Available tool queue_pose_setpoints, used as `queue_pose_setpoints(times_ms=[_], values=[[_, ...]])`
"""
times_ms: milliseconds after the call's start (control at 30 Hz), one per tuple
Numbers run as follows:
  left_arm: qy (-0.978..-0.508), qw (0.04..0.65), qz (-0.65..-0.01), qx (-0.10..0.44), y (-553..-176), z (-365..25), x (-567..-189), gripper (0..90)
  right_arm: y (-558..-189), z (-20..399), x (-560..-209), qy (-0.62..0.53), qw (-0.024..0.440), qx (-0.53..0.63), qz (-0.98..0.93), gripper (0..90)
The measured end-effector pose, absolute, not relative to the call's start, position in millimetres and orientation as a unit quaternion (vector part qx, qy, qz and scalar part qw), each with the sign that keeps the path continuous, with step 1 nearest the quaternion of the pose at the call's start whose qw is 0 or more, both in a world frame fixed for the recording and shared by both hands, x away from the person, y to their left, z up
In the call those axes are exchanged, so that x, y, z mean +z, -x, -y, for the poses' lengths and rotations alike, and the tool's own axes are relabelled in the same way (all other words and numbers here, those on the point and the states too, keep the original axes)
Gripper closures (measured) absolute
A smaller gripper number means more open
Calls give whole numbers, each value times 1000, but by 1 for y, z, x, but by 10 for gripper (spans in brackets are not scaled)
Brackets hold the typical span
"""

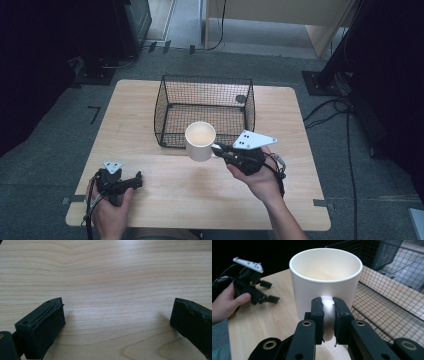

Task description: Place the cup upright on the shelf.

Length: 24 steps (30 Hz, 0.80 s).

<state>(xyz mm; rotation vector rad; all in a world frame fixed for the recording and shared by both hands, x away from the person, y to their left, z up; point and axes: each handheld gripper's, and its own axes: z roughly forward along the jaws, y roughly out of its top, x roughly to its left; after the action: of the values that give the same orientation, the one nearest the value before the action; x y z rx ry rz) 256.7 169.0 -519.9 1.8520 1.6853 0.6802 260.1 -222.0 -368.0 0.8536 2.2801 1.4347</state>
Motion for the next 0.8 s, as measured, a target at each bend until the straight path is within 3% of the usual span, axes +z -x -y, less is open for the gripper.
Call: queue_pose_setpoints(times_ms=[467,800], values=[[-689,270,-624,251,-257,-169,-520,0,-298,230,-350,-339,195,504,-770,811],[-689,271,-624,252,-257,-169,-520,0,-329,229,-359,-377,217,489,-756,810]])
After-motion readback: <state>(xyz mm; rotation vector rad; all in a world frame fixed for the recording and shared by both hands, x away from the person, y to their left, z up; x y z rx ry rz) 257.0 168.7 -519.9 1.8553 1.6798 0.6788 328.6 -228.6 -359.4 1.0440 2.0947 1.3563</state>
